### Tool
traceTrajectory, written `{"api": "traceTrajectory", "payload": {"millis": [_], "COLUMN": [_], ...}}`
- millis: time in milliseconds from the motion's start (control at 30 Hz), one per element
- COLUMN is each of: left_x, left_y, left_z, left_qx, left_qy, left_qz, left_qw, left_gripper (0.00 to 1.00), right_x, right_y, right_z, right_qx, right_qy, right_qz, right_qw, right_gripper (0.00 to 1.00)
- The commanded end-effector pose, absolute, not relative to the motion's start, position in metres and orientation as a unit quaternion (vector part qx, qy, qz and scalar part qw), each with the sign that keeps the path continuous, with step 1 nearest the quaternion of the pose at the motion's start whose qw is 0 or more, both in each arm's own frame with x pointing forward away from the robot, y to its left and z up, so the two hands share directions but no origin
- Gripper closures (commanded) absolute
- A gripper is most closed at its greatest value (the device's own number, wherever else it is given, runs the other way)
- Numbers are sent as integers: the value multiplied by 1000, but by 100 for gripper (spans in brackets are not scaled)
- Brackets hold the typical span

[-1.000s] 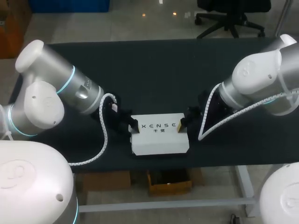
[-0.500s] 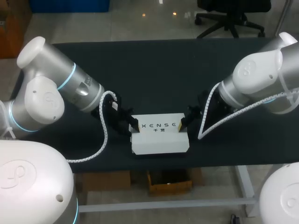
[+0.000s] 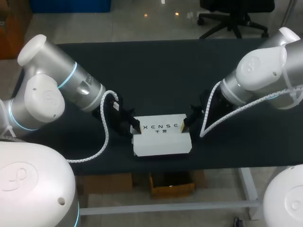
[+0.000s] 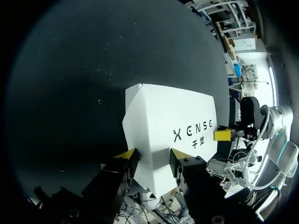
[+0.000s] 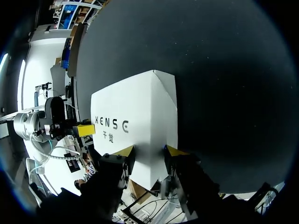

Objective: Assemble the packaging by folding the flat box into shape, placing the metal phone stand inside, and closing the box properly

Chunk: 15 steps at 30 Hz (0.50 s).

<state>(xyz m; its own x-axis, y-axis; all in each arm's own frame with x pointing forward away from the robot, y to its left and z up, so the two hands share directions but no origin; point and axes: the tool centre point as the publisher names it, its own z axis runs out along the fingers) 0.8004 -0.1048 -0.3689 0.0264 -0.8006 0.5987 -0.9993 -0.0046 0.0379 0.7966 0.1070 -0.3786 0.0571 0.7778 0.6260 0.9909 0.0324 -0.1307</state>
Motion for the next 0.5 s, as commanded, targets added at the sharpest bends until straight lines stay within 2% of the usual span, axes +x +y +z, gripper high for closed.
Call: {"api": "traceTrajectory", "payload": {"millis": [33, 500], "left_x": [803, 807], "left_y": [-110, -111], "left_z": [-367, -364], "left_qx": [677, 675], "left_qy": [-666, -666], "left_qz": [204, 187], "left_qw": [238, 256], "left_gripper": [55, 55], "right_x": [800, 803], "right_y": [112, 110], "right_z": [-377, -377], "right_qx": [-668, -670], "right_qy": [-661, -659], "right_qz": [-182, -166], "right_qw": [289, 300], "right_gripper": [62, 62]}}
